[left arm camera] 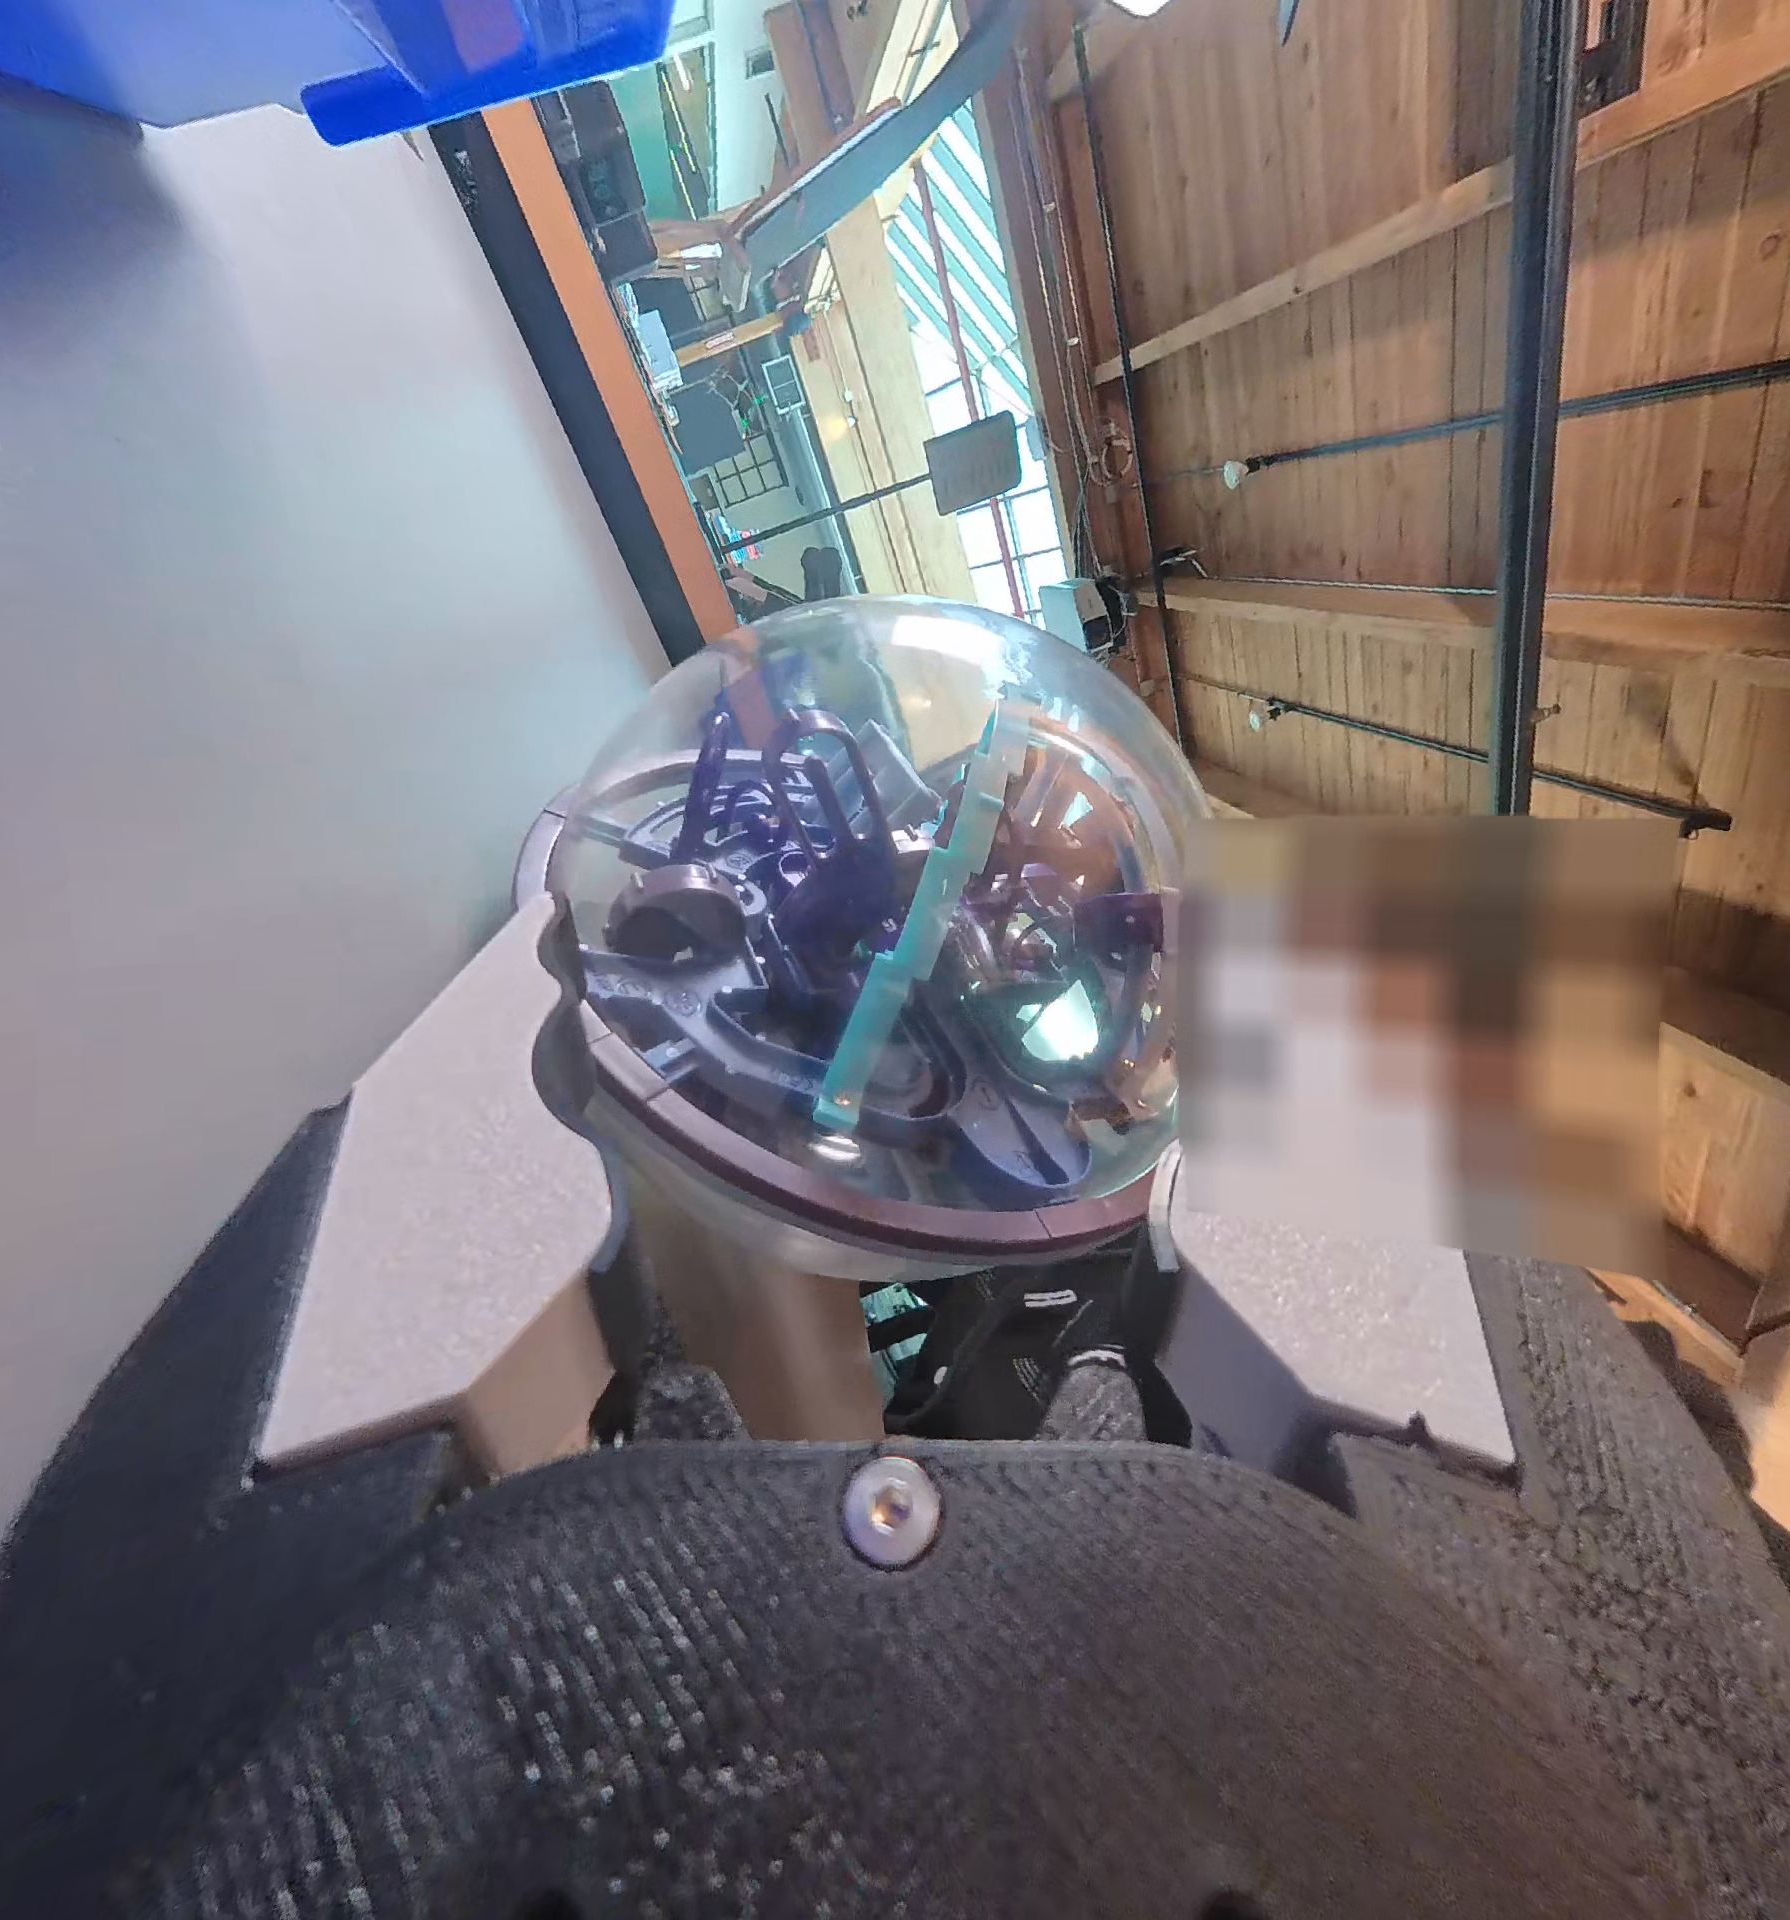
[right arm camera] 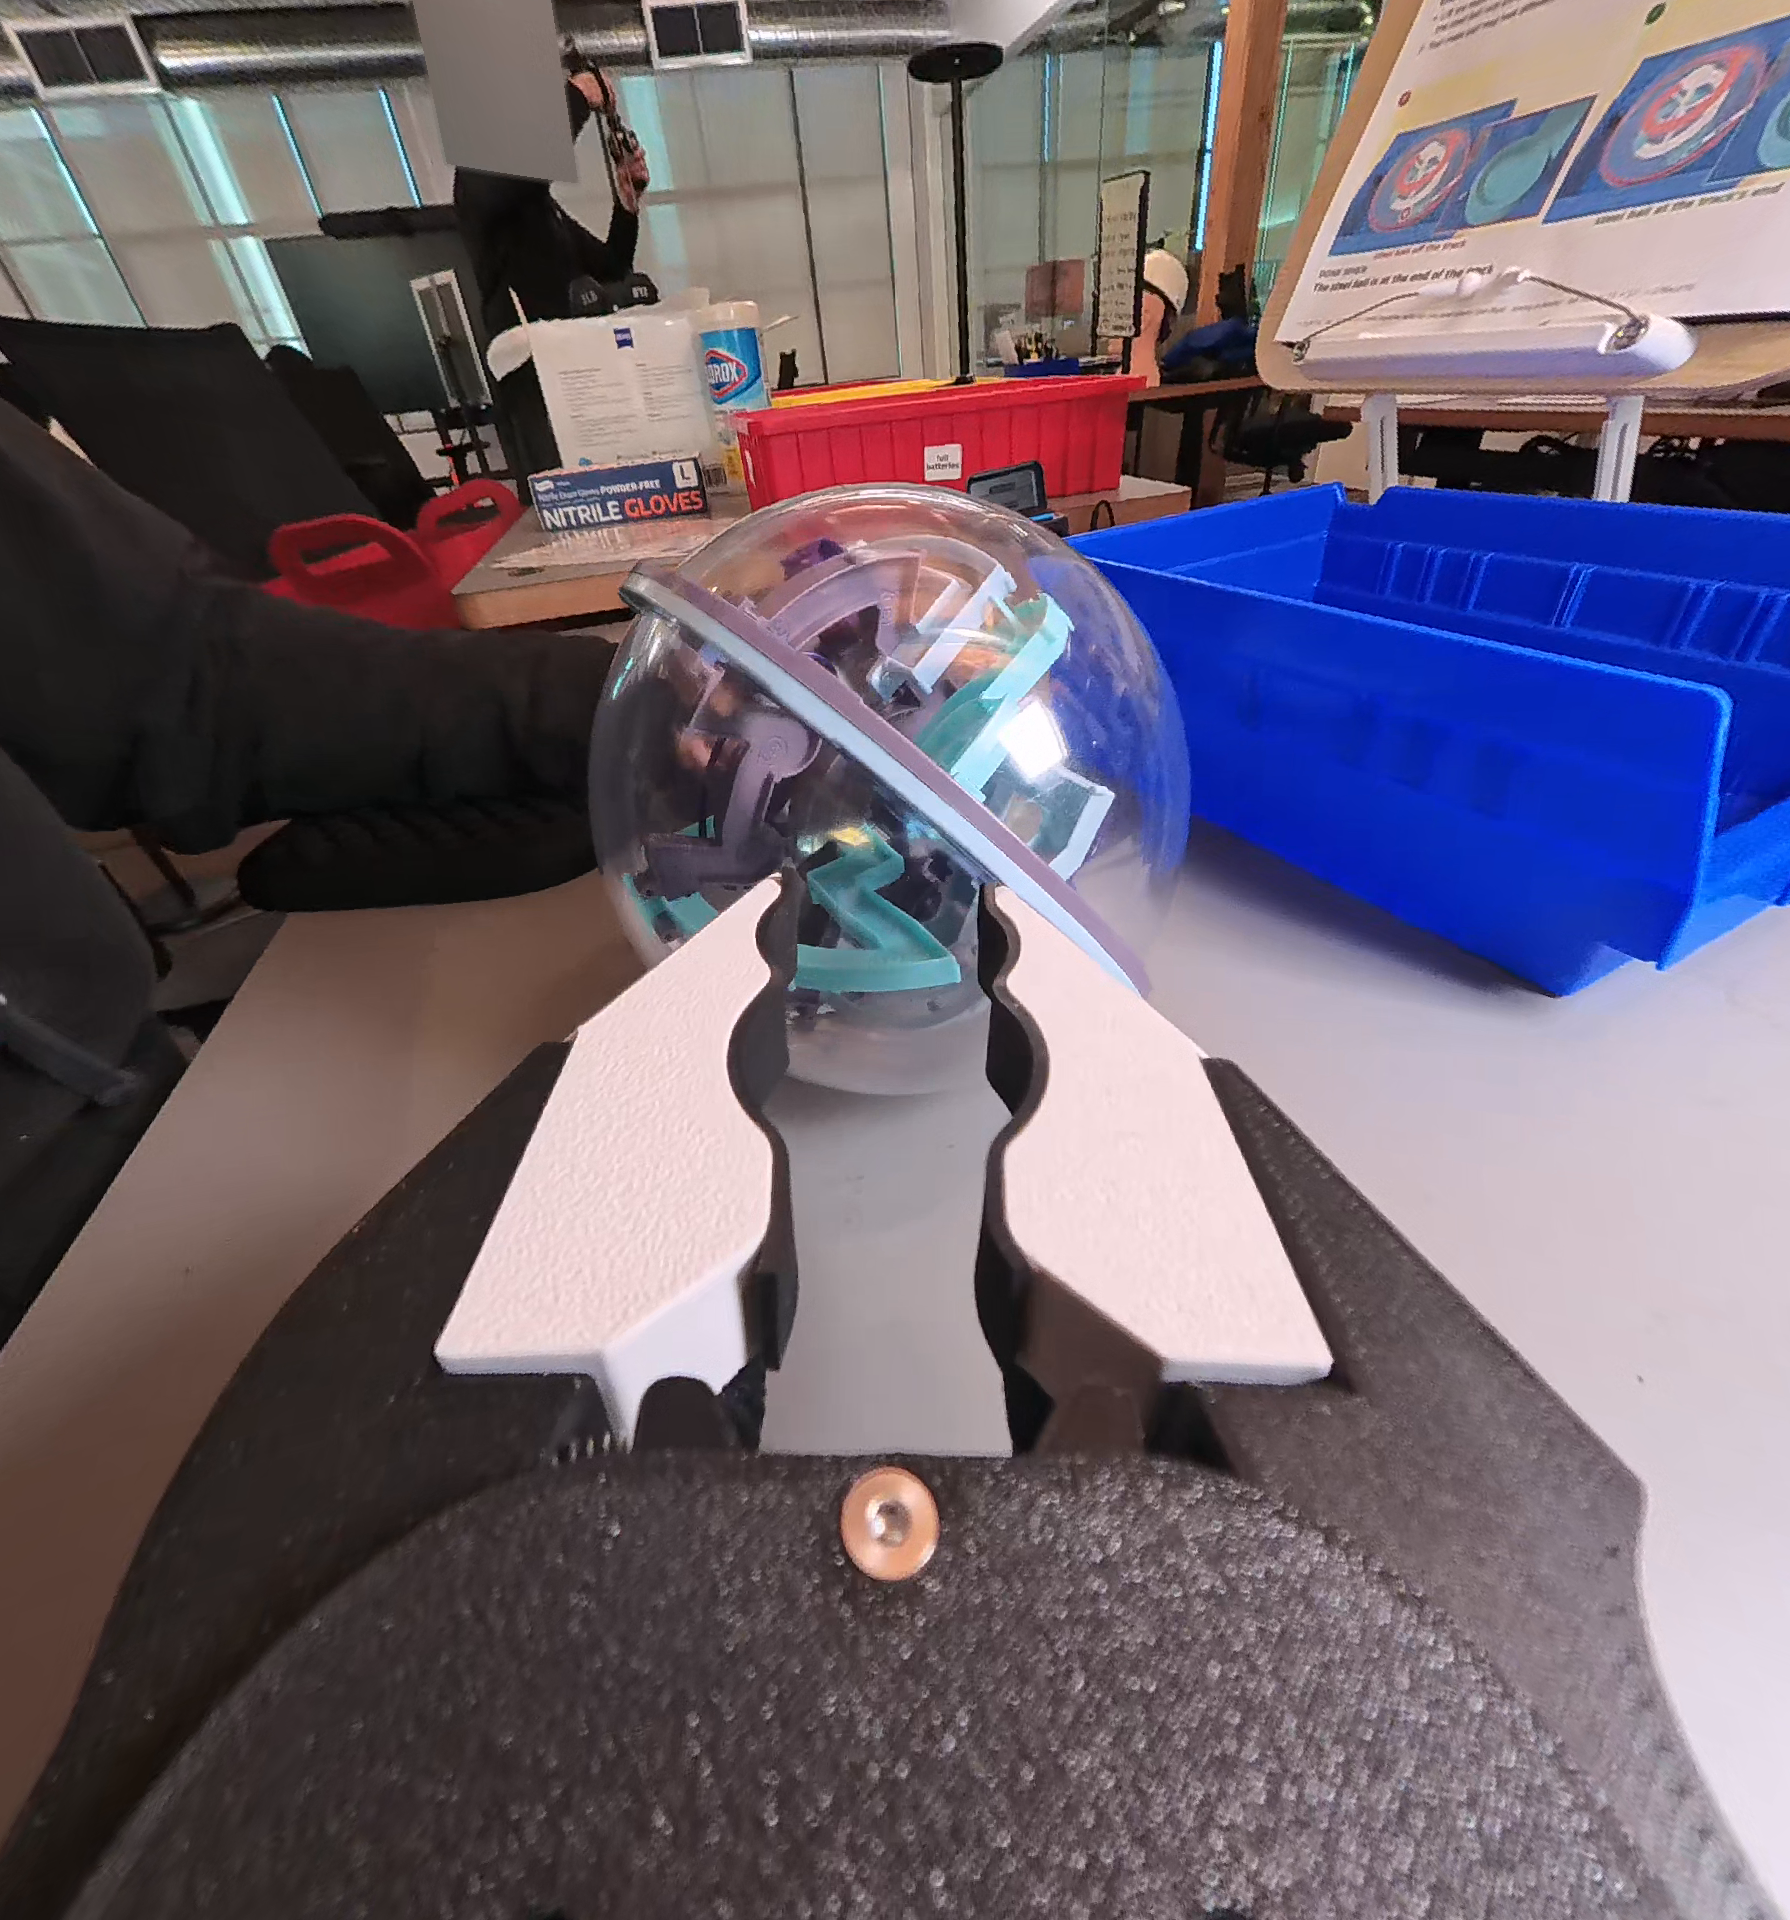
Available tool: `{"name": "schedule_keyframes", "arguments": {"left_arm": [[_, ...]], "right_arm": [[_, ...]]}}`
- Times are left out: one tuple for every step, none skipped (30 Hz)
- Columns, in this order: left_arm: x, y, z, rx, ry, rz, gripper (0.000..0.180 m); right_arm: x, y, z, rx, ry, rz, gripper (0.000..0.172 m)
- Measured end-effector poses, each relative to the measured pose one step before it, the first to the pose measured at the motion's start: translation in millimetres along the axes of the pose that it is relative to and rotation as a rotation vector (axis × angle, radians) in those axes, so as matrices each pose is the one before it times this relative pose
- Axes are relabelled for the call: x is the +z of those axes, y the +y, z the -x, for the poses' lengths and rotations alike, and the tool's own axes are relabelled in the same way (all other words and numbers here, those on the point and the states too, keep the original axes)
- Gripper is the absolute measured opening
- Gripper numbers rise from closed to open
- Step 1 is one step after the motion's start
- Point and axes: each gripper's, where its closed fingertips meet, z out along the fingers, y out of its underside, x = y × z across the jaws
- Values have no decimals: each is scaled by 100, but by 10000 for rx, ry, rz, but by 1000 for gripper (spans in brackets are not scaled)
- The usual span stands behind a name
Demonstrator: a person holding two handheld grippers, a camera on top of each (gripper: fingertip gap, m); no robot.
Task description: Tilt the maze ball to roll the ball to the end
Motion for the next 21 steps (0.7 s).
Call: {"name": "schedule_keyframes", "arguments": {"left_arm": [[-15, -58, 52, -112, 28, -9, 115], [0, -60, 48, -108, 22, -5, 115], [2, -30, 31, -68, 13, 3, 115], [22, -20, 19, -46, 5, 8, 115], [20, -26, 21, -38, 3, -6, 115], [39, -23, 23, -36, 9, -14, 116], [22, -35, 25, -24, -3, -15, 115], [11, 2, 9, 3, -11, -1, 116], [26, 26, -9, 20, -8, 17, 116], [11, 29, -1, 8, -6, 20, 116], [18, 30, 1, -13, -5, 34, 116], [35, 47, 5, -23, -8, 48, 116], [28, 30, 1, -8, -18, 28, 115], [31, -11, 11, 18, -33, -8, 115], [34, 36, -4, 31, -26, 25, 115], [30, 110, 3, -9, -13, 66, 115], [49, 101, 4, -48, 0, 64, 115], [50, 68, 3, -61, 12, 35, 115], [30, 54, 16, -63, 5, 21, 115], [14, 18, 17, -41, -1, 8, 115], [5, -9, 24, -53, -5, -4, 115]], "right_arm": [[23, -24, -4, 36, -5, -21, 33], [11, -27, -19, 26, 4, -18, 33], [11, -12, -19, 14, 11, -7, 33], [1, -3, -7, -5, 18, -4, 32], [-3, 2, -17, -21, 33, -2, 32], [-8, -14, -32, -15, 34, -5, 32], [-7, -12, -48, 7, 34, -8, 32], [-14, -26, -66, 41, 21, -15, 32], [-17, -37, -36, 68, 0, -21, 32], [-22, -39, -16, 58, -3, -17, 32], [-28, -49, -24, 37, 3, -18, 32], [-19, -62, -6, 32, 1, -21, 32], [-29, -50, -18, 24, 8, -20, 33], [-31, -57, -28, 28, 18, -18, 33], [-24, -69, -17, 36, 13, -27, 33], [-52, -93, 2, 56, -2, -43, 34], [-47, -103, 13, 67, -6, -50, 34], [-47, -96, 18, 32, -4, -48, 34], [-34, -69, 12, 6, -4, -29, 34], [-14, -36, 2, 2, 0, -12, 34], [-7, -34, 6, -6, 6, -12, 33]]}}
